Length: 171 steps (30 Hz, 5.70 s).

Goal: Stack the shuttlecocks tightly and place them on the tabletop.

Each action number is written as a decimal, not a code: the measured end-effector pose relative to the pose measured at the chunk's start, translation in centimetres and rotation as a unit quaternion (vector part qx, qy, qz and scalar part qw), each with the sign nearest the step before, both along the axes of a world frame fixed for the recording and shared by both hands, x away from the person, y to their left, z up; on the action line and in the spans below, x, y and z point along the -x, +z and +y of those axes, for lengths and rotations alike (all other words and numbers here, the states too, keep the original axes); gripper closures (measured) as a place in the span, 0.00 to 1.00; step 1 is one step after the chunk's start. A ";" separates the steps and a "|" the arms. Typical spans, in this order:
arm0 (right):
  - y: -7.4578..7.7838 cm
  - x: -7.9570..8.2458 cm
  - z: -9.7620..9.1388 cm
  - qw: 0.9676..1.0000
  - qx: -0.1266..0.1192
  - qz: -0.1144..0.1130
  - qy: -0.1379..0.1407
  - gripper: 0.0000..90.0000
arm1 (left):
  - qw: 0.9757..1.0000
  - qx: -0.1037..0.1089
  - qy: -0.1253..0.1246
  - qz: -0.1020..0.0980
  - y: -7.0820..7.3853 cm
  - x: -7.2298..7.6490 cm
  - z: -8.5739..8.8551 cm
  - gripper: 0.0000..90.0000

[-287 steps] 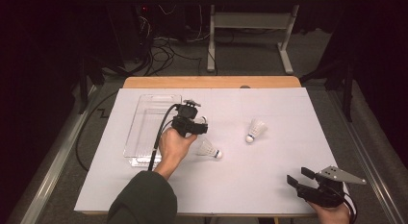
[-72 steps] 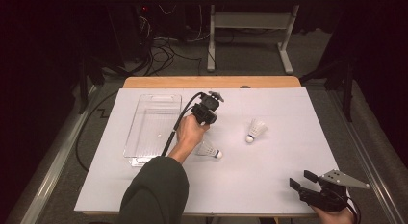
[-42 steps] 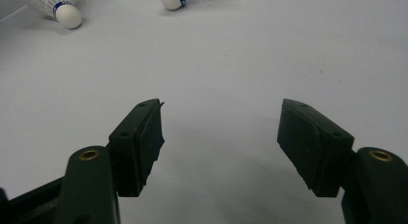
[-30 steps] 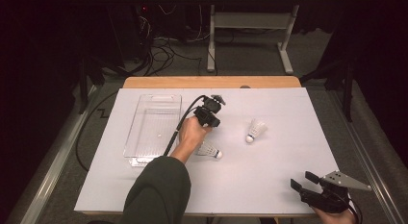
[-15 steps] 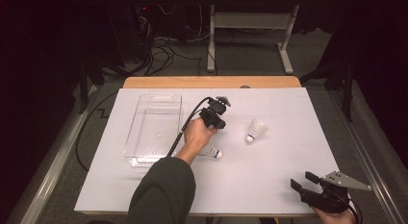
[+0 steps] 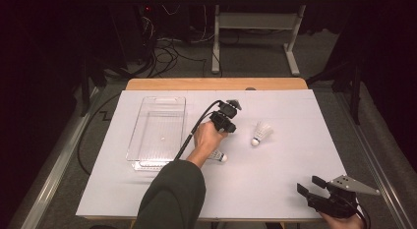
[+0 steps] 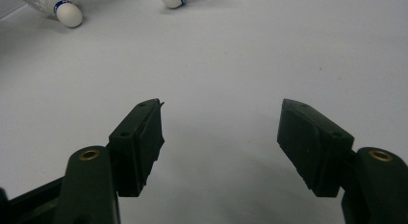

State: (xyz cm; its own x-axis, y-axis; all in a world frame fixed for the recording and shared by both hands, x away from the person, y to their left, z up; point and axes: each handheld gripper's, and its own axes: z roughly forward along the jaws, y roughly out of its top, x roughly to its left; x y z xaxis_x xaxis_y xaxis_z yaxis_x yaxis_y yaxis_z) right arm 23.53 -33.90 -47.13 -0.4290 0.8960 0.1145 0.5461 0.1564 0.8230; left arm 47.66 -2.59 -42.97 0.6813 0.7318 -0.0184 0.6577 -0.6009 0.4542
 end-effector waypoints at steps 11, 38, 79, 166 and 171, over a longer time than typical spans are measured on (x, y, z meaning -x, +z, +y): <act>0.0 0.0 0.0 1.000 0.001 0.001 0.000 0.37 | 1.000 0.005 -0.004 0.011 -0.4 0.0 -0.4 0.79; -0.1 0.0 0.0 1.000 0.000 0.008 0.001 0.37 | 1.000 0.027 0.002 0.007 0.7 -0.3 -0.5 0.65; -0.1 0.0 0.0 1.000 0.000 0.007 0.002 0.37 | 0.999 0.046 -0.009 -0.008 1.8 0.0 -1.0 0.58; -0.1 -0.4 0.3 1.000 0.009 0.011 0.000 0.37 | 0.992 0.114 -0.001 -0.053 5.5 7.9 9.1 0.48; -0.1 -0.4 0.4 1.000 0.010 0.013 -0.001 0.37 | 0.992 0.116 0.006 -0.054 5.5 8.6 9.4 0.48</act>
